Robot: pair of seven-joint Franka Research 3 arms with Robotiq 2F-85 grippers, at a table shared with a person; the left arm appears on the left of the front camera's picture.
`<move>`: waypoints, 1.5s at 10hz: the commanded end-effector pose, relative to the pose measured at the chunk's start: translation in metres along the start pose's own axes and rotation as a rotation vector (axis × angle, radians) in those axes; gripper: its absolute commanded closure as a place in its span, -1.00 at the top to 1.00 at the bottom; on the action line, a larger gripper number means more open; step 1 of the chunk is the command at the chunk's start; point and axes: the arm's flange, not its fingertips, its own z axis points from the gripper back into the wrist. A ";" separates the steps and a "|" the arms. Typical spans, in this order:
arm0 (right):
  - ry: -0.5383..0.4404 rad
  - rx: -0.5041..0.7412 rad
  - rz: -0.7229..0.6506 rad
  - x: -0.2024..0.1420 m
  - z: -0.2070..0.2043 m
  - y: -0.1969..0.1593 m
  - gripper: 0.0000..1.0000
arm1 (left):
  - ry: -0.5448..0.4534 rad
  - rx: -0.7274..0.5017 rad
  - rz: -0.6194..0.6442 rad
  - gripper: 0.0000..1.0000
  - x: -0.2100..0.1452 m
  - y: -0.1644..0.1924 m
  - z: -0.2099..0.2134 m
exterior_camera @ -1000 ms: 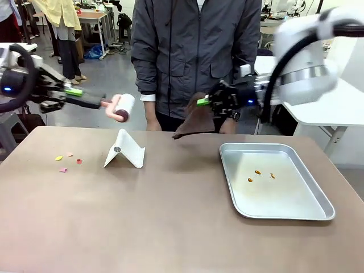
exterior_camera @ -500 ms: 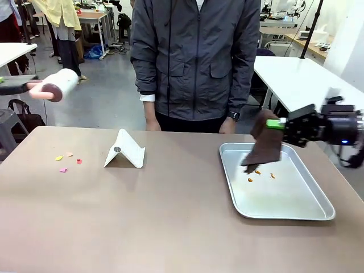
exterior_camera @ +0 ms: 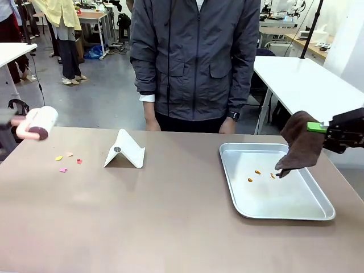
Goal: Clean the surface of the table.
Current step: Hold the Lint Roller with your left hand and the towel with your right hand, then if a person points to the right, clean the right side of the table with your right hand, and if they point to the left, clean the left side with your left hand.
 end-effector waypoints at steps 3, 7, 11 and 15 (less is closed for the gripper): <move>0.041 -0.024 -0.022 -0.012 0.001 -0.022 -1.00 | -0.132 0.150 0.008 -1.00 -0.018 -0.009 -0.036; 0.023 0.022 -0.055 -0.005 0.006 -0.019 -1.00 | -0.047 0.099 -0.030 -1.00 -0.013 0.004 -0.016; 0.023 0.022 -0.055 -0.005 0.006 -0.019 -1.00 | -0.047 0.099 -0.030 -1.00 -0.013 0.004 -0.016; 0.023 0.022 -0.055 -0.005 0.006 -0.019 -1.00 | -0.047 0.099 -0.030 -1.00 -0.013 0.004 -0.016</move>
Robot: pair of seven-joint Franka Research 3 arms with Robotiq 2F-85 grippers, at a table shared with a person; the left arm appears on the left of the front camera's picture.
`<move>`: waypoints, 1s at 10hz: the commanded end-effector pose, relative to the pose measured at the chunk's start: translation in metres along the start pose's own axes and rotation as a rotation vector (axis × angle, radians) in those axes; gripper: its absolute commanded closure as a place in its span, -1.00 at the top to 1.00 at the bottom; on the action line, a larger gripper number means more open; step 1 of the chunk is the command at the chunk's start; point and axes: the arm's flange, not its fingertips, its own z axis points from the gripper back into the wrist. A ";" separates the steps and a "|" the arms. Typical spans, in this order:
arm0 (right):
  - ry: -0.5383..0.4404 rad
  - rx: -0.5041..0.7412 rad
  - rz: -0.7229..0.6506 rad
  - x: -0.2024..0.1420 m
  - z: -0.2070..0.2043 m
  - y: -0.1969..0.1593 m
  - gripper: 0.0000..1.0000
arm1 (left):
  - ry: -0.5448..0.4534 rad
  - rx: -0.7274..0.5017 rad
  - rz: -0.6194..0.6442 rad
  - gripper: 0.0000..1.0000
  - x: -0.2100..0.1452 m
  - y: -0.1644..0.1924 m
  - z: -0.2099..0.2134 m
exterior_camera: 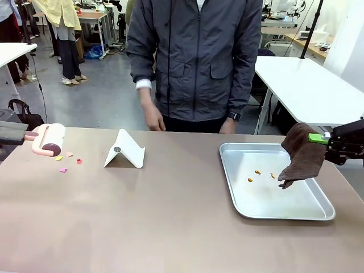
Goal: Clean the surface of the table.
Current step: If a person points to the right, clean the right side of the table with your right hand, and if they point to the left, clean the left side with your left hand.
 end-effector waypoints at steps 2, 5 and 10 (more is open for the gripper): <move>-0.008 0.011 0.009 0.000 0.001 0.005 -1.00 | 0.011 -0.015 -0.018 -1.00 0.000 -0.002 0.005; -0.008 0.011 0.009 0.000 0.001 0.005 -1.00 | 0.011 -0.015 -0.018 -1.00 0.000 -0.002 0.005; -0.008 0.011 0.009 0.000 0.001 0.005 -1.00 | 0.011 -0.015 -0.018 -1.00 0.000 -0.002 0.005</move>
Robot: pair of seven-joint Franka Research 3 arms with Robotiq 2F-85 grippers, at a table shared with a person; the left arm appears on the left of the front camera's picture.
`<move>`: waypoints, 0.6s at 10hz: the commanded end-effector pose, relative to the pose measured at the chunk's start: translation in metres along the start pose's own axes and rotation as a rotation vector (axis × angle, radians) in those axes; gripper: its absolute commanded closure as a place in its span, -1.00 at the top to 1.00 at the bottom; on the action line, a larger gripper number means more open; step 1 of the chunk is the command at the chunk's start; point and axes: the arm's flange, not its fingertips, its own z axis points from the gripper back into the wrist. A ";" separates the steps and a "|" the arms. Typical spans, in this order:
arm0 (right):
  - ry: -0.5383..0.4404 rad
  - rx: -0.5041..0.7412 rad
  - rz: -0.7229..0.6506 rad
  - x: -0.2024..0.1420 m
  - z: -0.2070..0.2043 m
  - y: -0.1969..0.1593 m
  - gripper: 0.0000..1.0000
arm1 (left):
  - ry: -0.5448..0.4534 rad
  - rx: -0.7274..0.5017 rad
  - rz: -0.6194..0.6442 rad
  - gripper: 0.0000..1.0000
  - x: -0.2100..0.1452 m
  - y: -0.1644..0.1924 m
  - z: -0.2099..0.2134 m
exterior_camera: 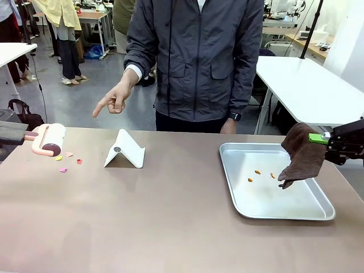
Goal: Clean the surface of the table.
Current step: If a person points to the right, clean the right side of the table with your right hand, and if they point to the left, clean the left side with your left hand.
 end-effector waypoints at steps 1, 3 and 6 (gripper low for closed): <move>-0.008 0.011 0.009 0.000 0.001 0.005 -1.00 | 0.011 -0.015 -0.018 -1.00 0.000 -0.002 0.005; -0.008 0.011 0.009 0.000 0.001 0.005 -1.00 | -0.009 0.110 -0.035 -0.56 0.005 0.004 0.008; -0.008 0.011 0.009 0.000 0.001 0.005 -1.00 | -0.167 0.276 0.002 -0.56 0.025 0.029 0.032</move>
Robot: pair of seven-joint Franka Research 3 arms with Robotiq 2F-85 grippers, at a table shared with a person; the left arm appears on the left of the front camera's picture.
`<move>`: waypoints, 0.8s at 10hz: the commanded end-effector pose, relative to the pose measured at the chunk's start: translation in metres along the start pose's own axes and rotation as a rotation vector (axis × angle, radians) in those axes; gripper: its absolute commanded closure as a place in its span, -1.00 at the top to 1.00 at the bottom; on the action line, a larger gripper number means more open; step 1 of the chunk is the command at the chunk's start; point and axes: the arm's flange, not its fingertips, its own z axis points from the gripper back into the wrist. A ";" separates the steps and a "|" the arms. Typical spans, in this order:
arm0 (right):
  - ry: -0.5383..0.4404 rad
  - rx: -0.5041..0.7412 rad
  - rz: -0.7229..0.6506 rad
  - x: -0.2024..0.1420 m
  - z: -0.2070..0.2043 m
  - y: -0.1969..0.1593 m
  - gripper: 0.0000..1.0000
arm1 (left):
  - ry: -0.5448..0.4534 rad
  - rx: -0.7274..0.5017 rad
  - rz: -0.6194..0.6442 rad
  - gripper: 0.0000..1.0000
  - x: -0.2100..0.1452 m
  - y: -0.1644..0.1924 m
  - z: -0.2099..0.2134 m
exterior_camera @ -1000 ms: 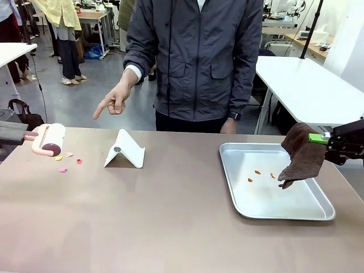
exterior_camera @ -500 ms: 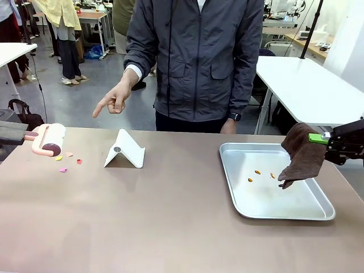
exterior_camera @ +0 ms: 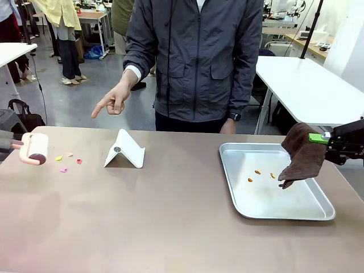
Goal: Clean the surface of the table.
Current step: If a person points to the right, clean the right side of the table with your right hand, and if they point to the left, clean the left side with your left hand.
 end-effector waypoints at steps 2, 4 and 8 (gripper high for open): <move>-0.007 0.011 0.009 0.000 0.001 0.005 -1.00 | -0.119 0.059 0.022 -0.56 0.016 0.021 -0.012; -0.007 0.011 0.009 0.000 0.001 0.005 -1.00 | -0.120 0.092 0.050 -0.56 0.023 0.031 -0.020; -0.007 0.011 0.009 0.000 0.001 0.005 -1.00 | -0.095 0.115 0.057 -0.56 0.025 0.042 -0.037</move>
